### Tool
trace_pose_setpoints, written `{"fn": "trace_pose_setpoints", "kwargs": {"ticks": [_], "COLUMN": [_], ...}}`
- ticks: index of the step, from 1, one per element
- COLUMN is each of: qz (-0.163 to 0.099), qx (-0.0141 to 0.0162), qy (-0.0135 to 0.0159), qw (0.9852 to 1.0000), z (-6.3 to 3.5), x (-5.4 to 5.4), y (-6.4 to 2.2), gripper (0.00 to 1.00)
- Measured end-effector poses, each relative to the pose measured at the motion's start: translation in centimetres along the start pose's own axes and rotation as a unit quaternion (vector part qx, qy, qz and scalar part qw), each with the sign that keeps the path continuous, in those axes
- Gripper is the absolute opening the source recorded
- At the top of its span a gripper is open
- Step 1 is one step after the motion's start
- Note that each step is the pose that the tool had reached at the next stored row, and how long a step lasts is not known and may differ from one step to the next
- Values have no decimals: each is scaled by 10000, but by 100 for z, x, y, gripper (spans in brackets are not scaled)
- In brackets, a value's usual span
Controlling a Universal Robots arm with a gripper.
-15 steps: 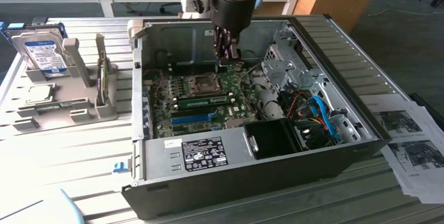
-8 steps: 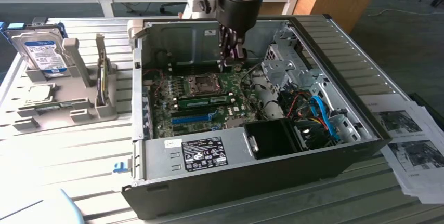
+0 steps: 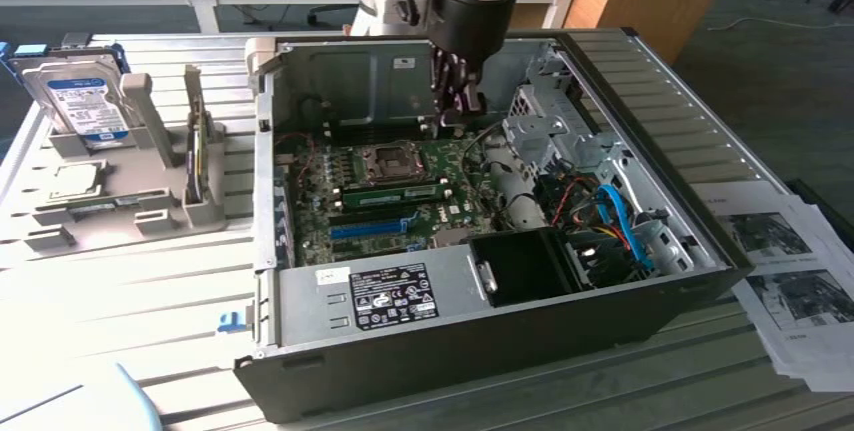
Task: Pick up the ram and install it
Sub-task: 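Press down the ram until it locks into place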
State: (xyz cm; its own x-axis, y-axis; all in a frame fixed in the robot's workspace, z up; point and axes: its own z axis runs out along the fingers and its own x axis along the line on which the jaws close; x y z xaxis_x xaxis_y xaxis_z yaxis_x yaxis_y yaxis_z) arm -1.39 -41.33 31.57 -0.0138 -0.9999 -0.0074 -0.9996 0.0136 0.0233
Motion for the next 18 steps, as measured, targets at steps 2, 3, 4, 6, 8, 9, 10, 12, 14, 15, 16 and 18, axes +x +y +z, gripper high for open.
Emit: {"fn": "trace_pose_setpoints", "kwargs": {"ticks": [2, 3, 4, 6, 8, 9, 10, 12, 14, 15, 16, 18], "qz": [0, 0, 0, 0, 0, 0, 0, 0, 0, 0, 0, 0], "qx": [0, 0, 0, 0, 0, 0, 0, 1, 0, 0, 1, 2], "qy": [0, 0, 0, 0, 0, 0, -3, -9, -9, -9, -9, -9], "qw": [10000, 10000, 10000, 10000, 10000, 10000, 10000, 10000, 10000, 10000, 10000, 10000], "z": [-1, 0, 0, 0, -1, 0, 3, 16, 41, 55, 70, 101], "x": [0, 0, 0, 0, 0, -1, -1, -1, 0, 0, 0, 0], "y": [-16, -20, -20, -20, -21, -21, -21, -21, -22, -22, -23, -24], "gripper": [9, 9, 9, 9, 9, 9, 9, 9, 9, 9, 9, 9]}}
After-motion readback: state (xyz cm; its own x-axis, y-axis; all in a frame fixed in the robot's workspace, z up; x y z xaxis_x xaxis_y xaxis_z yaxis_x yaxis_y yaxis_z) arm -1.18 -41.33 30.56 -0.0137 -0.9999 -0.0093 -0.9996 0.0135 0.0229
